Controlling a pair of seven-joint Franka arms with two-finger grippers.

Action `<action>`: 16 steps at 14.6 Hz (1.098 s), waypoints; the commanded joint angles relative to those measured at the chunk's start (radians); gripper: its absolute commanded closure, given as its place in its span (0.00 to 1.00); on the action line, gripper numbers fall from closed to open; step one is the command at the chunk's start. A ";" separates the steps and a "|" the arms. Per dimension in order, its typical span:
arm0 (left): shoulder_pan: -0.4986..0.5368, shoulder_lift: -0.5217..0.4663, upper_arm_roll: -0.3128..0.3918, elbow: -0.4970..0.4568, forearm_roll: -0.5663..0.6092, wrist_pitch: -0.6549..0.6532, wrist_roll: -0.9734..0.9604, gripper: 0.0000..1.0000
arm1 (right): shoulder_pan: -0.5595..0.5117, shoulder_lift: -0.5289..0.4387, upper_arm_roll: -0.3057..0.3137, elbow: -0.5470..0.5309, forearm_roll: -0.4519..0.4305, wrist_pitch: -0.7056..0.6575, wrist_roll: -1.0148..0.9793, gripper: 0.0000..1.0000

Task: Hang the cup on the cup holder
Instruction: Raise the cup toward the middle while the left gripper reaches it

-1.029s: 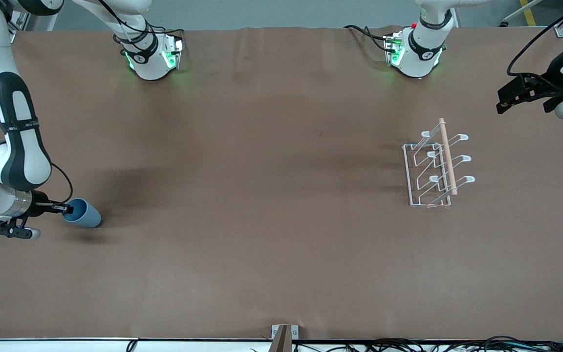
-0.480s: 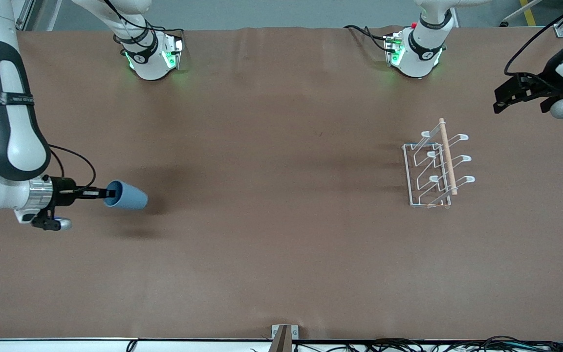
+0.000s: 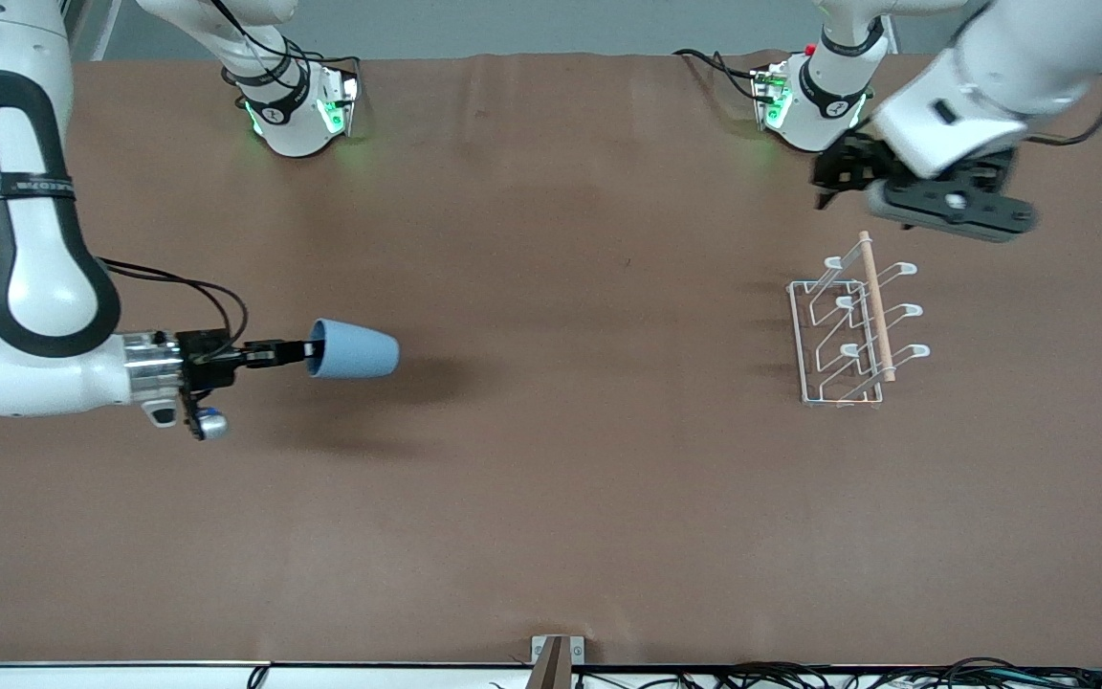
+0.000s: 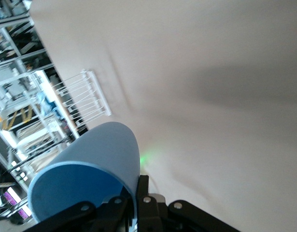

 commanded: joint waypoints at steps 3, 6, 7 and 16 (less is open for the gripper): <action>-0.156 0.112 -0.034 0.096 0.000 0.127 -0.017 0.00 | 0.099 0.049 -0.002 -0.002 0.280 -0.012 -0.012 1.00; -0.252 0.214 -0.029 0.184 0.024 0.170 -0.019 0.00 | 0.142 0.106 -0.002 -0.001 0.406 -0.032 -0.081 1.00; -0.278 0.228 -0.028 0.187 0.036 0.201 -0.019 0.00 | 0.147 0.141 -0.002 -0.001 0.459 -0.067 -0.139 1.00; -0.411 0.438 -0.023 0.232 0.148 0.497 -0.007 0.00 | 0.222 0.220 -0.002 0.008 0.573 -0.173 -0.247 0.98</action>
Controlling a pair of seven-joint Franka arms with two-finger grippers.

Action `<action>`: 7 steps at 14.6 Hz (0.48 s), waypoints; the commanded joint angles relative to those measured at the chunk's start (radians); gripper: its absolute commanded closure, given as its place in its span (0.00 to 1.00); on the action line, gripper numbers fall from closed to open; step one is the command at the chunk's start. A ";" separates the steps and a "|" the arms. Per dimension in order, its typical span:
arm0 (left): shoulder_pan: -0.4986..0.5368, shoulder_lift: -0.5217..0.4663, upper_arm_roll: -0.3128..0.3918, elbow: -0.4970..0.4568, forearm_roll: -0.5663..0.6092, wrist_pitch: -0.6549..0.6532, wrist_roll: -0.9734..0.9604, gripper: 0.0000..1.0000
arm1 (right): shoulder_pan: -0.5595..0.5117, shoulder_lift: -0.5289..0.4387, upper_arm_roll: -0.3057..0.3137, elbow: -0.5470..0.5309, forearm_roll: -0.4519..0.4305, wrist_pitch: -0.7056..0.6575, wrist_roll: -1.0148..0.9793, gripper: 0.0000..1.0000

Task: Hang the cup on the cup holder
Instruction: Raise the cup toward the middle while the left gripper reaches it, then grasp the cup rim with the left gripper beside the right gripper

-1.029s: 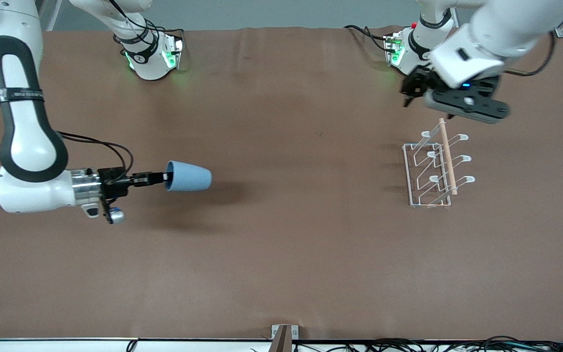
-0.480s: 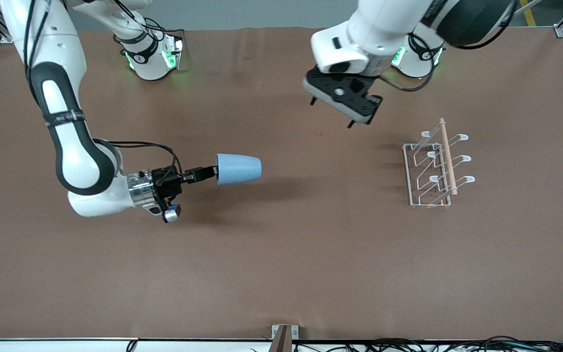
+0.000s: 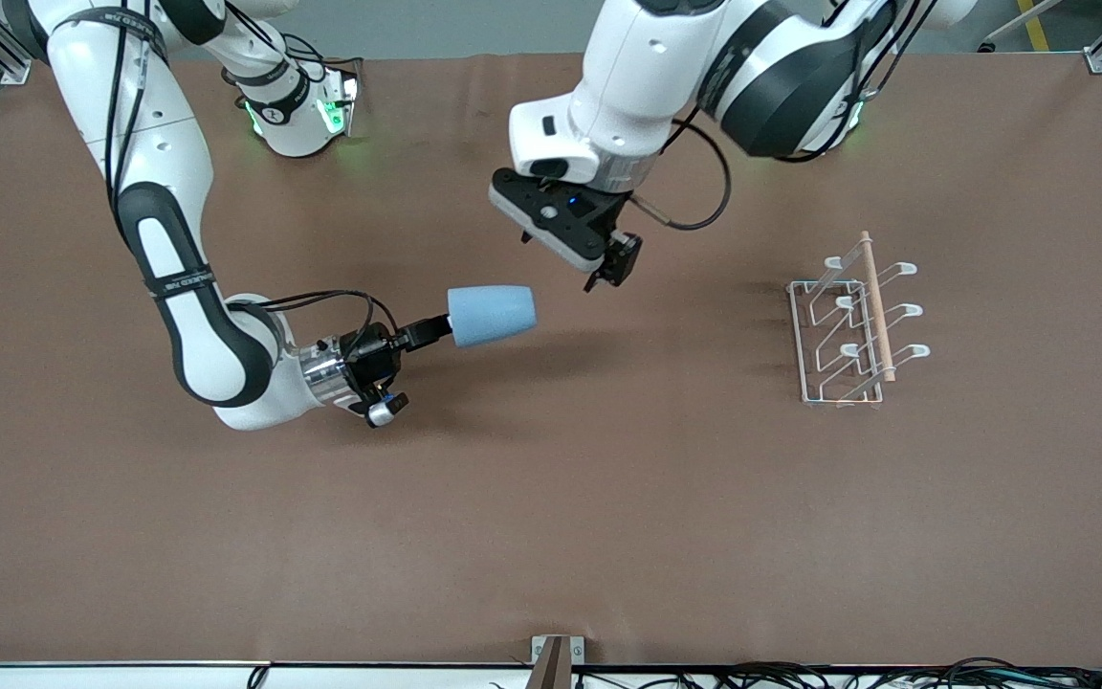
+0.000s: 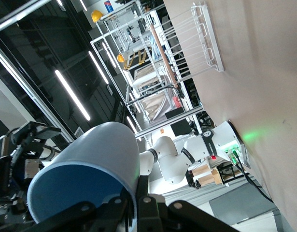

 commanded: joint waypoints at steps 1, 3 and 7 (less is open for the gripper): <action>-0.034 0.084 0.007 0.047 0.047 0.065 0.011 0.00 | 0.022 -0.015 -0.003 0.003 0.029 -0.007 0.008 0.98; -0.051 0.116 0.007 0.047 0.085 0.094 0.012 0.00 | 0.022 -0.015 0.001 0.016 0.029 -0.007 0.008 0.98; -0.056 0.133 0.001 0.036 0.119 0.094 0.089 0.00 | 0.030 -0.015 0.001 0.016 0.029 -0.007 0.008 0.98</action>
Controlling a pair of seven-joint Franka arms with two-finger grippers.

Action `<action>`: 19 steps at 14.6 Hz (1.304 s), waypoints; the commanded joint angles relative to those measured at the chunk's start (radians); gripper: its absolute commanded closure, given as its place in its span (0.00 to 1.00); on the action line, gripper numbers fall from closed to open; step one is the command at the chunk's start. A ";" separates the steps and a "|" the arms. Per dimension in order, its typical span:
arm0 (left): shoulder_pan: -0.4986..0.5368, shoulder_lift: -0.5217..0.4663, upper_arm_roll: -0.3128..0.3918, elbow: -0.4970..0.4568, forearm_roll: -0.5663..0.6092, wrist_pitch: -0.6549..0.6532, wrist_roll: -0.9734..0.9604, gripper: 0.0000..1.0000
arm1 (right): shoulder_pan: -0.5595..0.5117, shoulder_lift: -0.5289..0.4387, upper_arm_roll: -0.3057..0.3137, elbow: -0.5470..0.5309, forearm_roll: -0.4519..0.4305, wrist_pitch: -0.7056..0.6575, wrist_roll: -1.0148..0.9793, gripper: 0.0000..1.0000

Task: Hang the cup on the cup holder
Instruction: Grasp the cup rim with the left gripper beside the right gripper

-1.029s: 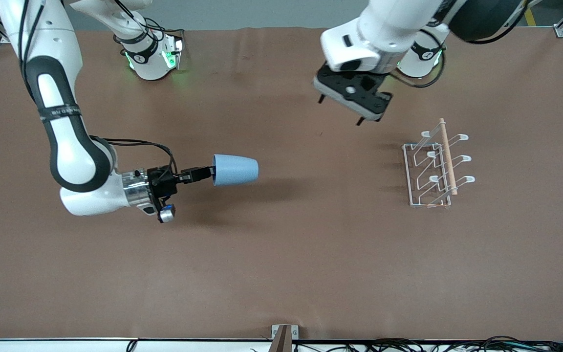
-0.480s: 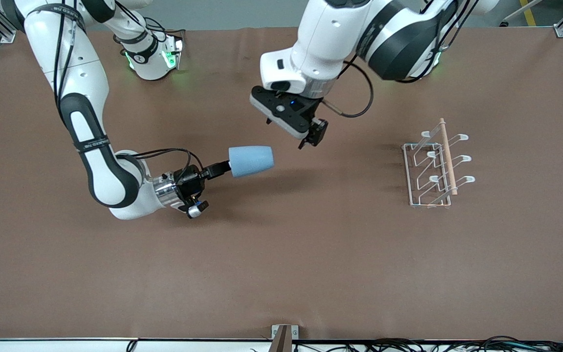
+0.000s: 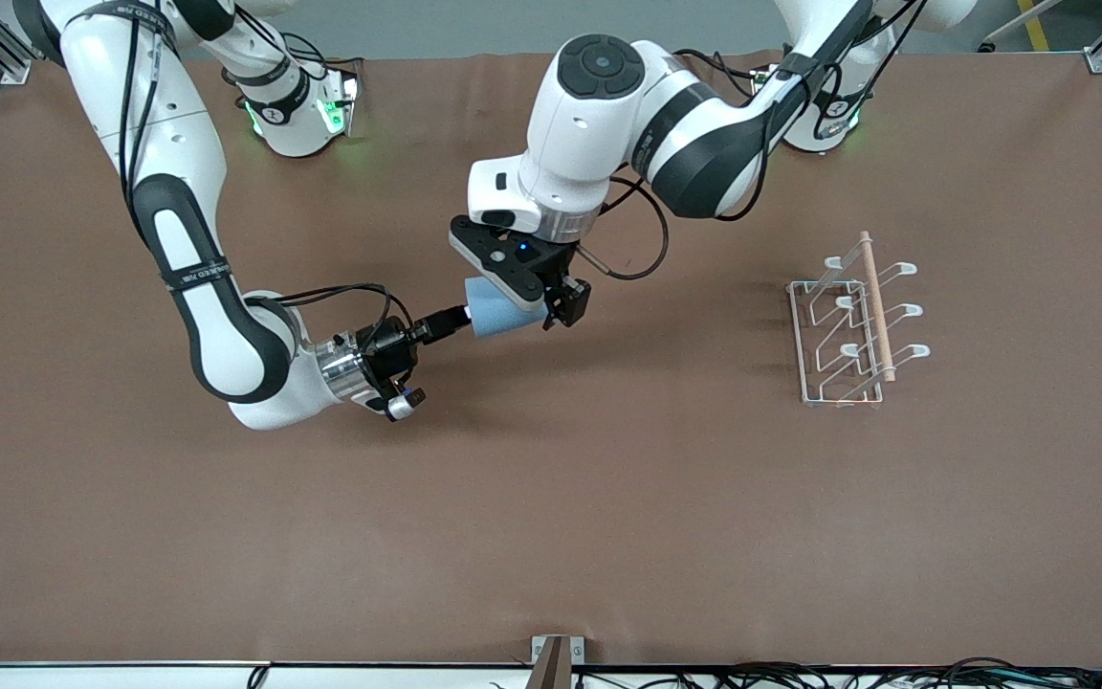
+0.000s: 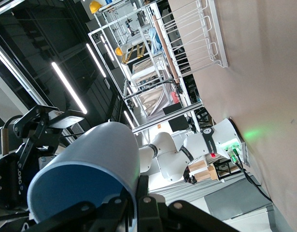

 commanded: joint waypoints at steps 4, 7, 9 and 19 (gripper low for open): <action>-0.018 0.035 0.001 0.021 0.028 -0.011 0.079 0.00 | 0.006 -0.015 0.001 -0.006 0.023 -0.010 0.008 0.98; -0.018 0.041 0.001 0.021 0.028 -0.011 0.154 0.00 | 0.003 -0.016 0.001 -0.008 0.023 -0.010 0.008 0.98; -0.016 0.042 0.000 0.009 0.028 -0.011 0.178 0.00 | 0.003 -0.016 0.001 -0.008 0.023 -0.010 0.008 0.98; -0.012 0.027 -0.037 -0.012 0.011 -0.083 0.249 0.00 | 0.009 -0.016 0.001 -0.008 0.023 -0.010 0.008 0.97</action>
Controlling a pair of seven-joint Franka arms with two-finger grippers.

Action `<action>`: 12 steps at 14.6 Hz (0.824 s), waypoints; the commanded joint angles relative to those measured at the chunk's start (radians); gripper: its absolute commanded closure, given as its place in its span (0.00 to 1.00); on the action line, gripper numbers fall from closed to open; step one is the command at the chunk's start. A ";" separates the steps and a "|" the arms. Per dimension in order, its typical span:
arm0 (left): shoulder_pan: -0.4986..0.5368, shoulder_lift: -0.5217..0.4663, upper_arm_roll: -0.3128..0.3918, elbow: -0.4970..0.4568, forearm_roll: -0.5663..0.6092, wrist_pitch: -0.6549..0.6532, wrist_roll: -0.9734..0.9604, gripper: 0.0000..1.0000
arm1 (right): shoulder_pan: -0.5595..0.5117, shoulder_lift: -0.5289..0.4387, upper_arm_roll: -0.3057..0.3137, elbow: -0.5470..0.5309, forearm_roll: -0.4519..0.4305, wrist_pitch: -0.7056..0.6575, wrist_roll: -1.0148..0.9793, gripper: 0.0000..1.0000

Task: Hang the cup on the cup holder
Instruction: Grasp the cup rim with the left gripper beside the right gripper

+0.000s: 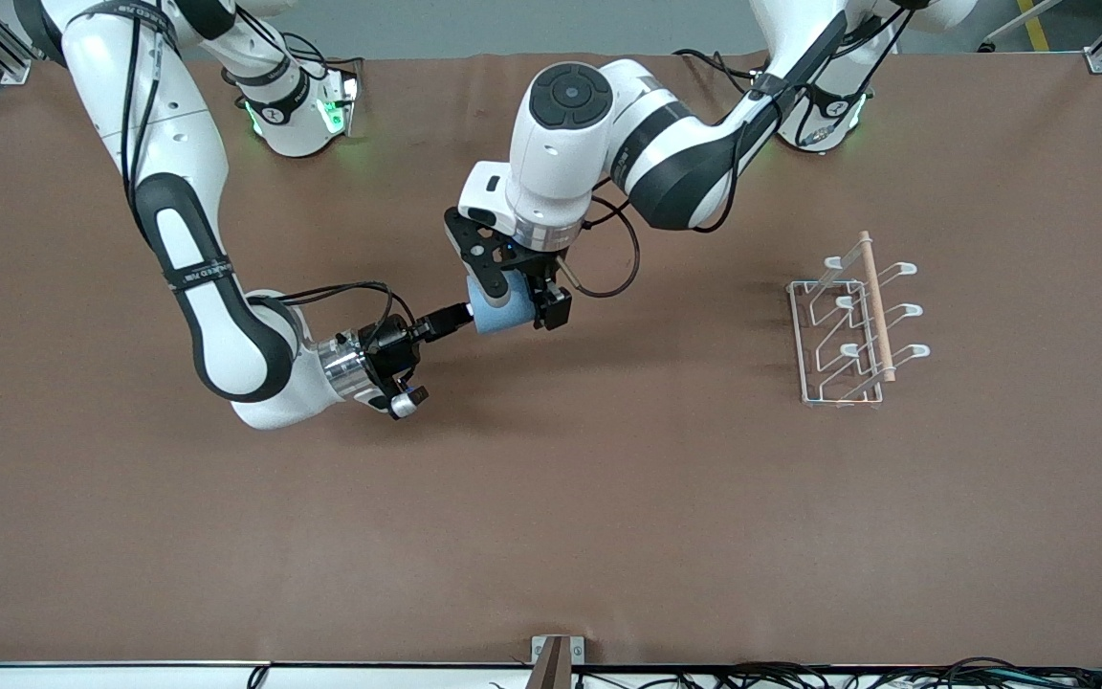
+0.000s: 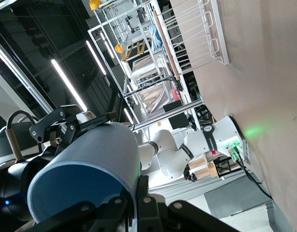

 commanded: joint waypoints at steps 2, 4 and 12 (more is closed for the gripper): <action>-0.001 0.000 -0.023 0.004 0.007 -0.027 0.011 0.00 | 0.007 -0.016 -0.001 -0.006 0.025 0.002 0.008 0.97; -0.004 0.006 -0.023 0.004 0.011 -0.025 0.015 0.06 | 0.006 -0.016 -0.001 -0.008 0.025 0.002 0.008 0.97; 0.014 -0.006 -0.015 0.007 0.021 -0.057 0.068 0.74 | 0.001 -0.016 -0.003 -0.008 0.024 -0.024 0.018 0.00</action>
